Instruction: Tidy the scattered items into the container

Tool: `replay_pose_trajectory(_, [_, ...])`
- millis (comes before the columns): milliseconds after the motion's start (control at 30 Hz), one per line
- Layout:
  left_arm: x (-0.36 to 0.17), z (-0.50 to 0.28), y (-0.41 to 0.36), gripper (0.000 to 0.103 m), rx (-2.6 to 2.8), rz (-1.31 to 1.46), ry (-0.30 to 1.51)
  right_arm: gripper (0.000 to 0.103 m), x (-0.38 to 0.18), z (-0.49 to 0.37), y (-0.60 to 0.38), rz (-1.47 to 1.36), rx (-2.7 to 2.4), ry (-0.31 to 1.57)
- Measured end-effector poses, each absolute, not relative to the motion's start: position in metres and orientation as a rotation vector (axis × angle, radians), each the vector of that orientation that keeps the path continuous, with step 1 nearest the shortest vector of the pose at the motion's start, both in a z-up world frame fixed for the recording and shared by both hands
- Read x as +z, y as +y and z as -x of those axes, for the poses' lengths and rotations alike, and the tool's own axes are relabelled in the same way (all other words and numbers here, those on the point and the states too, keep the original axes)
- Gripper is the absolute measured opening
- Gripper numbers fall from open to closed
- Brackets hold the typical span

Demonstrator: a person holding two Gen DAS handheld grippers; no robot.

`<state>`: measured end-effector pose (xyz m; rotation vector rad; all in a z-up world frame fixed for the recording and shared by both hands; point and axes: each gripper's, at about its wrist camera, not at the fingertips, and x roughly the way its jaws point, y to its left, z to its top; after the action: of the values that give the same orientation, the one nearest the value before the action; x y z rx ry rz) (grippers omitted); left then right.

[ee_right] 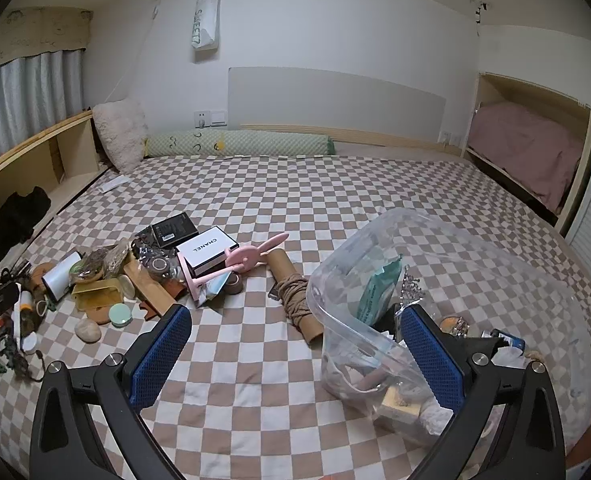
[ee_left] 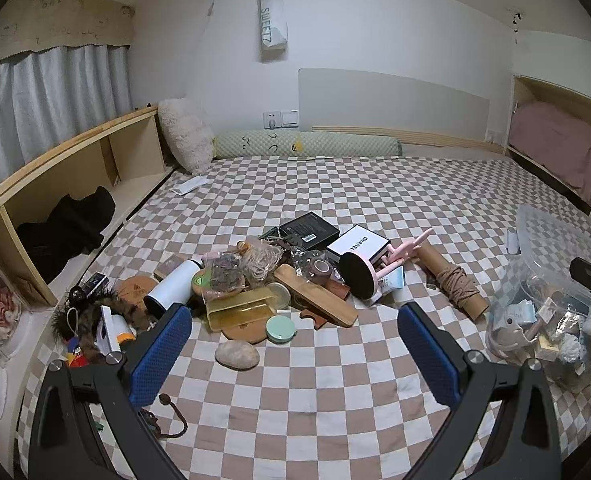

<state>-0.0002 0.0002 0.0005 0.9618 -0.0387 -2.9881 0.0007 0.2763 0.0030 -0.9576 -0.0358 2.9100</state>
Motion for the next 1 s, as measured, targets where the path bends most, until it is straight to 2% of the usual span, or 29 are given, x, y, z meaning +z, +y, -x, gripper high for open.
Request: replay_pose_trajectory(1000, [0.0036,-0.0004,0.0017,0.103,-2.989,-0.951,-0.058,0.103,0.0020,-0.0020,0.2757,0.966,2.909,-0.027])
